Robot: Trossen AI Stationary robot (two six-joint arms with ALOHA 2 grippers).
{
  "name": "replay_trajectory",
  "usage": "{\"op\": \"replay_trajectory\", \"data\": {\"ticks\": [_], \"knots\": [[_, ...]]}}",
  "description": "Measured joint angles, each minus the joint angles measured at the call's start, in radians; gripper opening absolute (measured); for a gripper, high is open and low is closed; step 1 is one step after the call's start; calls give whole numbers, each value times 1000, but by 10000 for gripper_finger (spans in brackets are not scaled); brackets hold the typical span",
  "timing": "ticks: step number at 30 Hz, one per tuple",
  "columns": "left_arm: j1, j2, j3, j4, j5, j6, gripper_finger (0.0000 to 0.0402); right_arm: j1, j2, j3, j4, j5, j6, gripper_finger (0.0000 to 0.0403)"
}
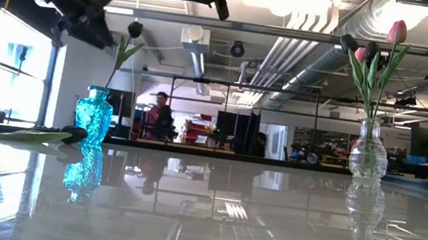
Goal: Sort flowers into vase by color
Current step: Put the pink flower into the blue vase
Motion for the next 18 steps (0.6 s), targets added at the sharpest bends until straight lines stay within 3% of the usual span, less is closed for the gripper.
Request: {"op": "replay_trajectory", "data": {"ticks": [9, 13, 18], "knots": [[-2, -69, 104, -69, 1, -18, 181, 1, 0, 0, -19, 35, 139, 181], [-2, -85, 139, -97, 0, 1, 181, 1, 0, 0, -151, 90, 244, 181], [-2, -108, 158, -108, 0, 1, 181, 14, 0, 0, -373, 86, 359, 181]]}}
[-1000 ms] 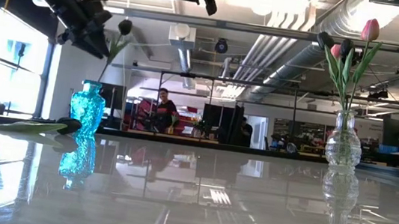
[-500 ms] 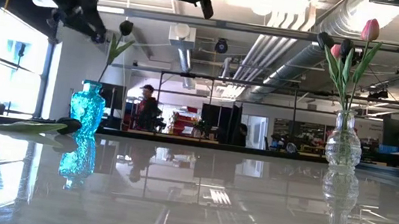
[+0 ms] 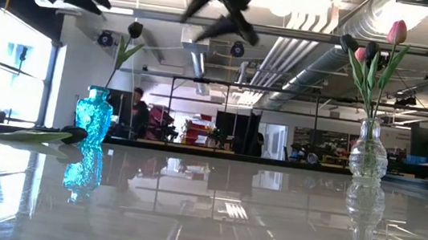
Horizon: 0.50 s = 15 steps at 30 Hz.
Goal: Sort flowers into vase by color
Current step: Put the pink flower into the blue vase
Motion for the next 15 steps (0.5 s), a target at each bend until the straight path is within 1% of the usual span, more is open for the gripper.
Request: {"op": "replay_trajectory", "data": {"ticks": [4, 8, 11, 15], "knots": [[0, -19, 2, -2, 18, 1, 181, 30, 0, 0, -257, -28, 77, 181], [-1, -23, 2, -3, 169, 0, 181, 67, 0, 0, -492, -99, 163, 181], [-12, -21, 2, -4, 255, -16, 181, 107, 0, 0, -604, -112, 225, 181], [-50, -21, 2, -4, 286, 5, 181, 174, 0, 0, -717, -112, 270, 181]]}}
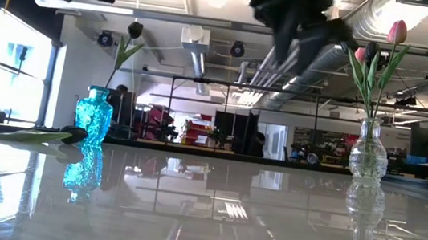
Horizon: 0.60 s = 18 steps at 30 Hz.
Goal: Sort flowers into vase by color
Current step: Put the pink flower into the blue vase
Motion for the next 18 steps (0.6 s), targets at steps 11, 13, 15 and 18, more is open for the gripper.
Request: {"op": "replay_trajectory", "data": {"ticks": [11, 13, 15, 18], "knots": [[-104, 0, -1, -2, 3, 30, 181, 241, 0, 0, -106, 0, 316, 181], [-120, 0, -1, -2, 3, 25, 181, 285, 0, 0, -110, 10, 393, 181], [-137, 0, -1, 2, 3, 26, 181, 328, 0, 0, -144, 41, 487, 181], [-178, 0, -1, 16, 20, 71, 181, 381, 0, 0, -224, 54, 614, 181]]}}
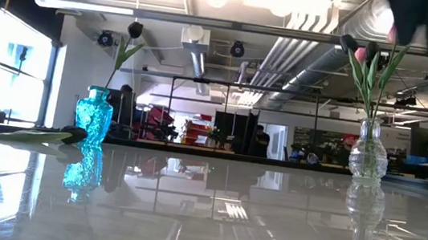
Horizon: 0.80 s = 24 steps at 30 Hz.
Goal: Sort flowers into vase by color
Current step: Put the pink flower into the blue vase
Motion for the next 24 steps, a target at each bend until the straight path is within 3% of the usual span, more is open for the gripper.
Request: {"op": "replay_trajectory", "data": {"ticks": [13, 18, 24], "knots": [[-194, 51, -1, 82, 43, 14, 181, 181, 39, 0, -57, -56, 472, 181], [-232, 92, -1, 78, 46, 19, 181, 217, 96, -1, -28, -113, 518, 181], [-288, 118, -1, 74, 146, 11, 181, 217, 164, -1, -41, -192, 473, 181]]}}
